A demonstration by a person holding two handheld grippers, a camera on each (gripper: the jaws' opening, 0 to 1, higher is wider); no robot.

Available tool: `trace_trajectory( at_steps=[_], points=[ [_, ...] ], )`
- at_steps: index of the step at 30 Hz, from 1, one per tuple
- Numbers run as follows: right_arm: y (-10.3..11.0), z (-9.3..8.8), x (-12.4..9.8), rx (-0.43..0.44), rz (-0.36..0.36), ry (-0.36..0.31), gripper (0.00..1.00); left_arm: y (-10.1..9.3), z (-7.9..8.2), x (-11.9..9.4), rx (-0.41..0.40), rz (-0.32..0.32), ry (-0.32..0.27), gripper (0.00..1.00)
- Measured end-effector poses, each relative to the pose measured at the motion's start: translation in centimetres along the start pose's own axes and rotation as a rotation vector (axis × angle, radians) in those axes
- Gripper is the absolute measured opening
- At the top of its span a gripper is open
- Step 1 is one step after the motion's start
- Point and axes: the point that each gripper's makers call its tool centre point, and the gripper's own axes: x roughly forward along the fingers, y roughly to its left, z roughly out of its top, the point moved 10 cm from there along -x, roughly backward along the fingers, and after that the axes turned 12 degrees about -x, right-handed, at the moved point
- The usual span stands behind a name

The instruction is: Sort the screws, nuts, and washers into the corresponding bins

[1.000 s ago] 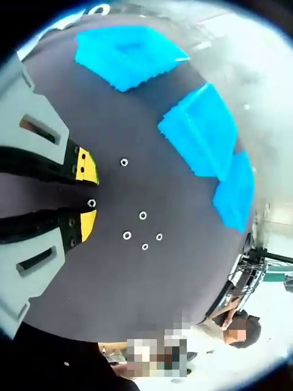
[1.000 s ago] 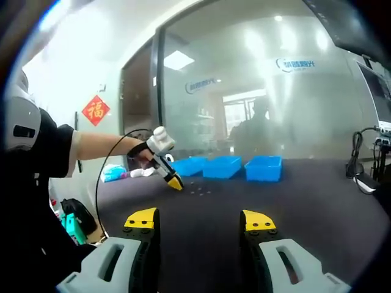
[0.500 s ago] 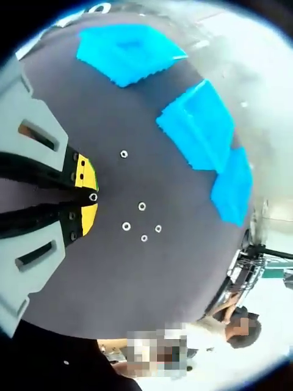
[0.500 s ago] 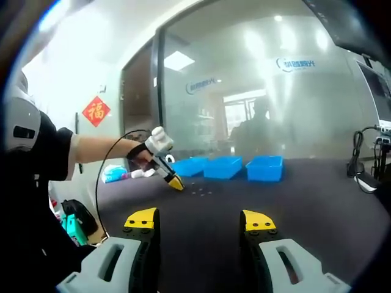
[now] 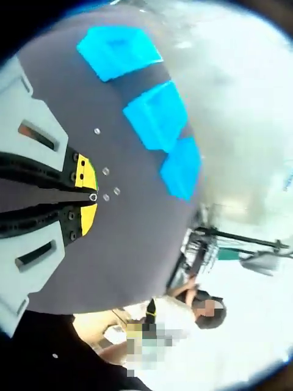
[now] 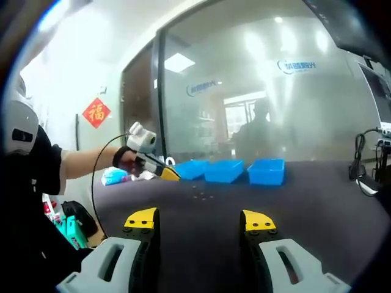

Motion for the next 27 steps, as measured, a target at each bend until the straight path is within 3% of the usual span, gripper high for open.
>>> trace_trajectory(
  at_steps=[3, 11, 13, 21, 27],
  points=[
    [0.3, 0.3, 0.1, -0.005, 0.006, -0.005, 0.48, -1.0, -0.1, -1.1, 0.022, 0.003, -0.107, 0.06],
    [0.8, 0.6, 0.4, -0.009, 0.015, -0.006, 0.48, -2.5, -0.7, -4.1, -0.042, 0.044, -0.37, 0.06],
    [1.0, 0.7, 0.4, -0.01, 0.019, -0.008, 0.48, -2.6, -1.0, -4.8, -0.014, 0.1, -0.403, 0.06],
    [1.2, 1.1, 0.6, -0.01, 0.024, -0.02, 0.48, -2.4, -2.2, -5.6, 0.021, 0.194, -0.47, 0.06],
    [1.3, 1.1, 0.6, -0.011, 0.023, -0.024, 0.48, -0.4, -1.7, -5.5, -0.005, 0.241, -0.51, 0.06]
  ],
)
